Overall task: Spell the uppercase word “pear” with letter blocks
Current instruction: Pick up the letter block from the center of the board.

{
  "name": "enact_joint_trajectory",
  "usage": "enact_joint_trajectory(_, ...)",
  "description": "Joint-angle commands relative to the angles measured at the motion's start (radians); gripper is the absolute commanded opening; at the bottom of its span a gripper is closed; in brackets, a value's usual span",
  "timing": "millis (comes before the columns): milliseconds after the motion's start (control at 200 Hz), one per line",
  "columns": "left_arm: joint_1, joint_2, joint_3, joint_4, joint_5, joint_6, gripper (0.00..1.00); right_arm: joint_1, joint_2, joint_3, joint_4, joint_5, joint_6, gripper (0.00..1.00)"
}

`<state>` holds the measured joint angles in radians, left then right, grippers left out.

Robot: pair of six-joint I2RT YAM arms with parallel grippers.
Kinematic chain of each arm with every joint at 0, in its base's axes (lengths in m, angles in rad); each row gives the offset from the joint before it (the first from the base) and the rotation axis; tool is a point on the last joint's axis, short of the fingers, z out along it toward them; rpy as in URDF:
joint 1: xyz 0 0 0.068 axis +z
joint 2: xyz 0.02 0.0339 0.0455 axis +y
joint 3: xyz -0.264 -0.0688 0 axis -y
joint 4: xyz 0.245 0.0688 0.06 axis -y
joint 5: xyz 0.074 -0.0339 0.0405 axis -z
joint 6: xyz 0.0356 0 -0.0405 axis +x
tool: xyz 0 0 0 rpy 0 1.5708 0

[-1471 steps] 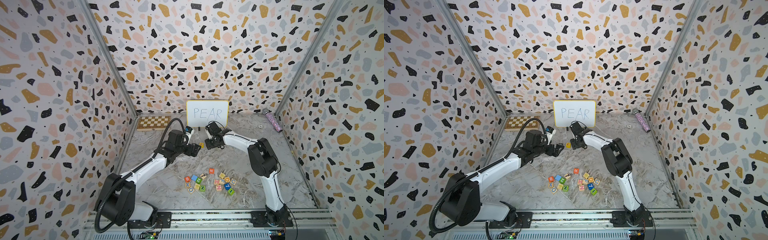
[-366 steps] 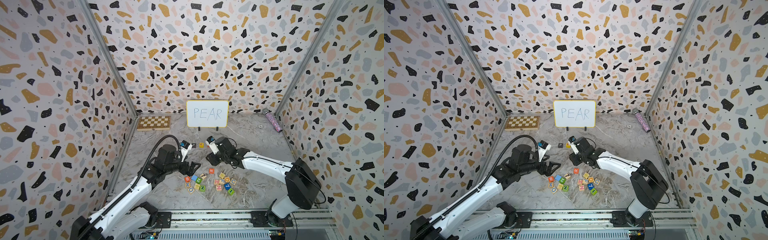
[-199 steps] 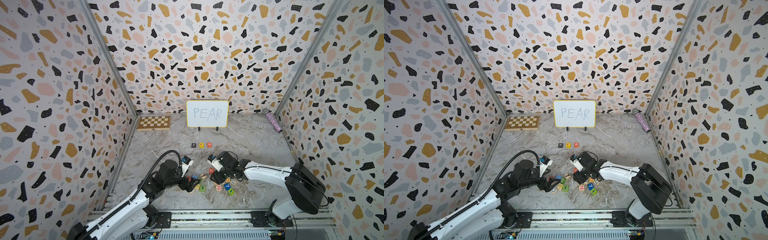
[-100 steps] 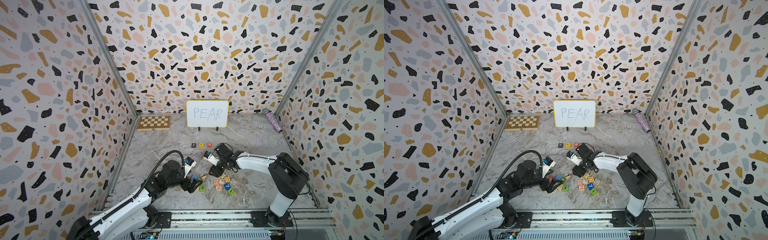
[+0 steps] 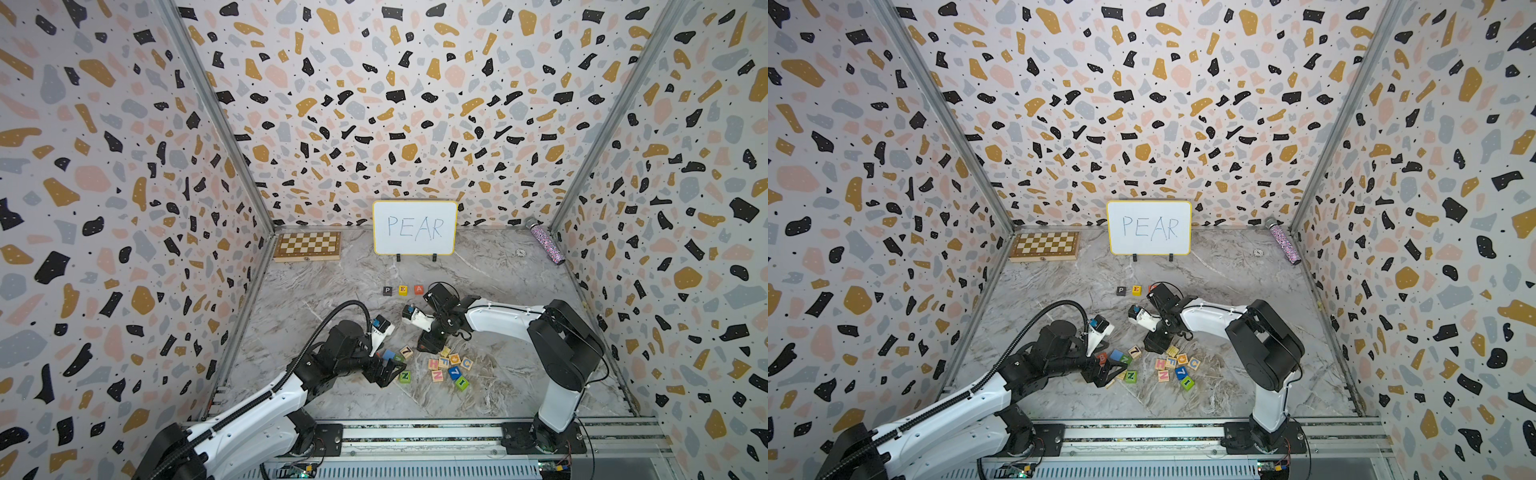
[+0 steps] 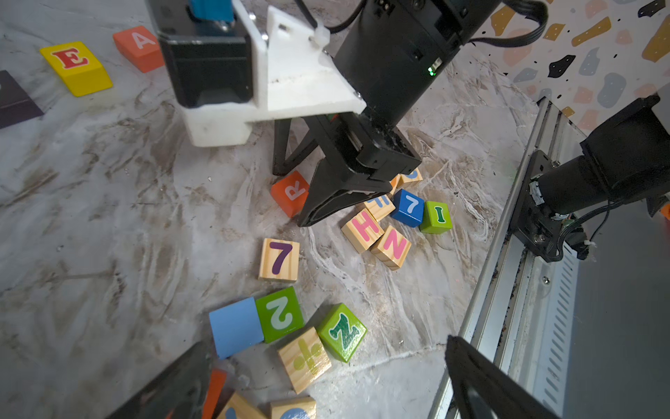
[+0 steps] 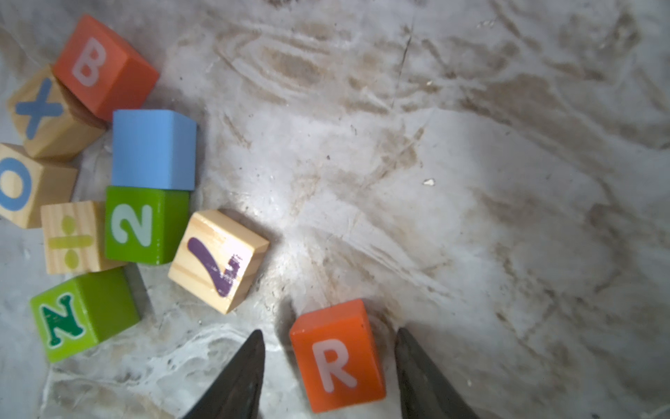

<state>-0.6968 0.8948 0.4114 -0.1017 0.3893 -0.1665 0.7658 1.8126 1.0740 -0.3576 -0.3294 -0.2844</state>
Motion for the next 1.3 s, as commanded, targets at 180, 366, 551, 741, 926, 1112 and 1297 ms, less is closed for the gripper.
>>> enact_joint_trajectory(180, -0.006, 0.019, 0.001, 0.039, 0.024, 0.023, 0.99, 0.035, -0.004, 0.027, -0.104, -0.007, -0.034, 0.53)
enact_joint_trajectory(366, -0.006, 0.027, 0.004, 0.039, 0.029, 0.022, 0.99, 0.039, -0.009, 0.025, -0.107, 0.005, -0.026, 0.48)
enact_joint_trajectory(551, -0.006, 0.033, 0.007, 0.036, 0.026, 0.022, 0.99, 0.052, 0.014, 0.040, -0.097, 0.039, 0.001, 0.41)
enact_joint_trajectory(741, -0.006, 0.048, 0.013, 0.035, 0.018, 0.022, 0.99, 0.075, 0.038, 0.049, -0.096, 0.086, 0.023, 0.45)
enact_joint_trajectory(926, -0.006, 0.050, 0.018, 0.025, 0.008, 0.022, 0.99, 0.085, 0.039, 0.047, -0.096, 0.099, 0.030, 0.35)
enact_joint_trajectory(1112, -0.006, 0.031, 0.009, 0.029, 0.002, 0.022, 0.99, 0.083, 0.017, 0.043, -0.092, 0.106, 0.027, 0.20)
enact_joint_trajectory(1297, -0.005, 0.026, 0.007, 0.044, -0.019, 0.034, 0.99, 0.068, -0.063, 0.017, -0.039, 0.100, 0.032, 0.10)
